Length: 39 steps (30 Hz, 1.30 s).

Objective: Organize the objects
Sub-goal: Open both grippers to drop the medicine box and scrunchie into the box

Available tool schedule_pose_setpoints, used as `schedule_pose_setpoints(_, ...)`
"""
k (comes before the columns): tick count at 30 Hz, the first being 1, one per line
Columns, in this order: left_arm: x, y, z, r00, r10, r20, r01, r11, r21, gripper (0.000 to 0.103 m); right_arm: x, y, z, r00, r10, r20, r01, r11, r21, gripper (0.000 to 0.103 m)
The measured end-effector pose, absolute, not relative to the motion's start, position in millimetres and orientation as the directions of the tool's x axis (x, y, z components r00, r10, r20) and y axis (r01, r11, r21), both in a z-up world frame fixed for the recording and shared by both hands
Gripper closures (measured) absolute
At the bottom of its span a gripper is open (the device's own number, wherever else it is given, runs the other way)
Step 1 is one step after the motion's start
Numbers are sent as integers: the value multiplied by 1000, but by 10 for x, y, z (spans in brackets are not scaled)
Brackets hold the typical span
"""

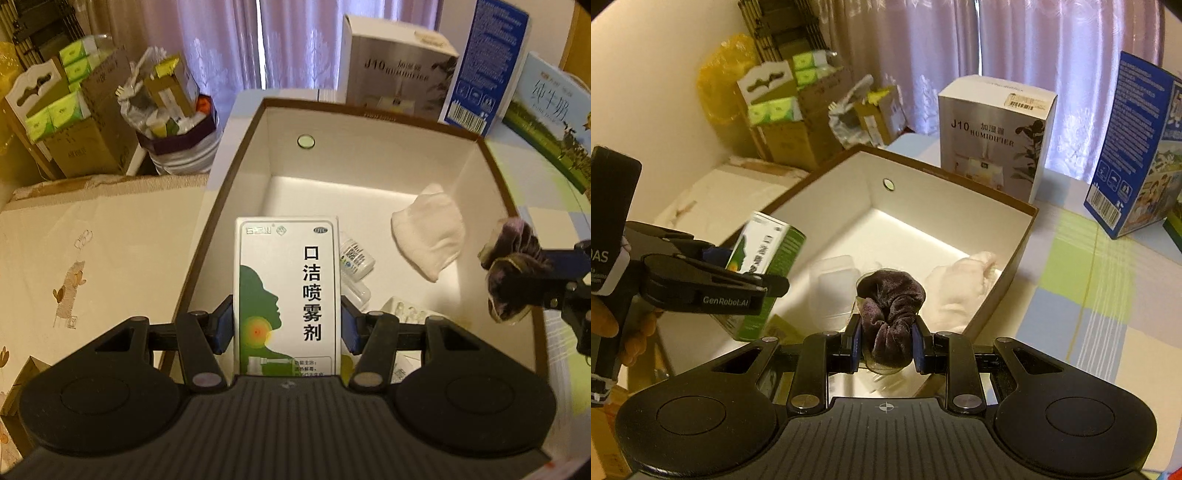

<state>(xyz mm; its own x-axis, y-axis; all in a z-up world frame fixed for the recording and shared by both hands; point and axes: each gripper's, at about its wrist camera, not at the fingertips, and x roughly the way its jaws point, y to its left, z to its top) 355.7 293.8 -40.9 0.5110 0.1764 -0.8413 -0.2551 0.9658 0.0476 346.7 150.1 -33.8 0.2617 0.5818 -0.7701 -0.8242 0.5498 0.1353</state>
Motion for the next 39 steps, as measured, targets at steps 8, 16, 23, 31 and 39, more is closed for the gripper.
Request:
schedule_pose_setpoints(8,3779,2983,-592,481,161,-862,-226,973,56,52,3633,1734,-502,285,534,-796,-829,555,75,71)
schedule_pose_setpoints(16,3810,2987,-590,492,164,-855,-204,976,70,43,3613,1689,-520,315,541,-780,-825,562,56,53)
schedule_pose_setpoints(23,3720,2938,-474,505,158,-848,-196,978,65,33,3456,1561,-432,292,565,-772,-828,553,92,52)
schedule_pose_setpoints(31,3449,2779,-263,532,140,-835,-179,983,50,23,3240,1325,-294,271,598,-754,-815,559,151,52)
schedule_pose_setpoints(39,3080,2595,-30,560,131,-818,-181,983,33,16,2986,1052,-154,262,622,-738,-801,567,193,51)
